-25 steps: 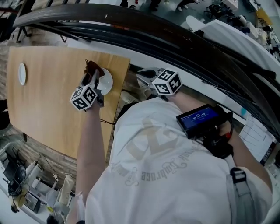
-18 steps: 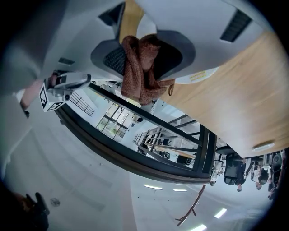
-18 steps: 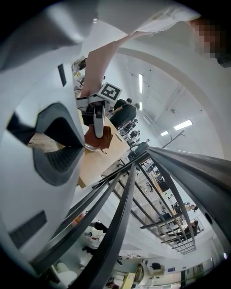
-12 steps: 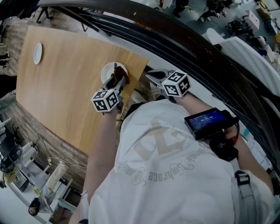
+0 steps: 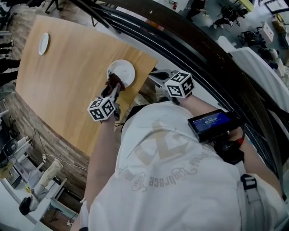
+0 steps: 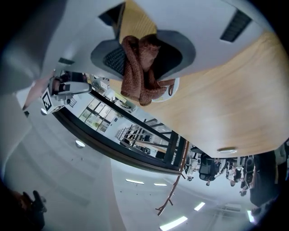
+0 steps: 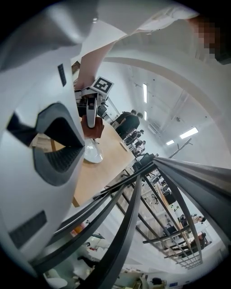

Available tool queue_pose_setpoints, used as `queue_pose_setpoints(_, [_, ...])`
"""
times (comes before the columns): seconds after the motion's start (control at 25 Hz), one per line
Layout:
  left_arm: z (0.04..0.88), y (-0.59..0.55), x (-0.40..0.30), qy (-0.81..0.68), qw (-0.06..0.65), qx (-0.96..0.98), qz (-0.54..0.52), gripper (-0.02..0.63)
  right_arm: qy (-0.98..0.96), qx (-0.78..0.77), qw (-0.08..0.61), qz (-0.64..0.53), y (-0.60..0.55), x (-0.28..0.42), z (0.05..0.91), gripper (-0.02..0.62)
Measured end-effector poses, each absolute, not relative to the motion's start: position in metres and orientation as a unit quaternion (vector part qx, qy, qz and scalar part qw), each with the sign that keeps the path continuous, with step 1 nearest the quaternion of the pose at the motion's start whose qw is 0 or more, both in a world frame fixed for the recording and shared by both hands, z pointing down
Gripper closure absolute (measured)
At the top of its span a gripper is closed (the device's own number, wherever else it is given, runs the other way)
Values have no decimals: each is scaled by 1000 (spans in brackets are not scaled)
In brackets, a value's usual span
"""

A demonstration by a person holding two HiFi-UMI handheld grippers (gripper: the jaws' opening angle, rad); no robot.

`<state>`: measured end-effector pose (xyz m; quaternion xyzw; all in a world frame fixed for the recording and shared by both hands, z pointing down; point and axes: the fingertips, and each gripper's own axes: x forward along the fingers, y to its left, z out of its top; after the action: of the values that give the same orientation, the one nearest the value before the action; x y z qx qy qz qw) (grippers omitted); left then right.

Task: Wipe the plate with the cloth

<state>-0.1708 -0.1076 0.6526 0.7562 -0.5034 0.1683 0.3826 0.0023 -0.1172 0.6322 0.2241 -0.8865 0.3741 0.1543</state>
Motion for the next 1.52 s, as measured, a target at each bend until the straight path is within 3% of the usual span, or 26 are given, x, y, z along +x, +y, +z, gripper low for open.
queue_pose_setpoints(0.4, [620, -134, -190, -528, 346, 764, 129, 437, -891, 222, 162, 361, -121, -13, 621, 581])
queue_pose_setpoints(0.8, [597, -83, -135, -556, 321, 763, 68, 436, -929, 167, 160, 290, -114, 4, 605, 581])
queue_pose_setpoints(1.28, [570, -36, -174, -582, 268, 766, 53, 436, -966, 121, 138, 181, -111, -47, 553, 583])
queue_pose_setpoints(1.52, [576, -31, -185, -583, 274, 763, 54, 437, -965, 119, 147, 180, -105, -61, 556, 581])
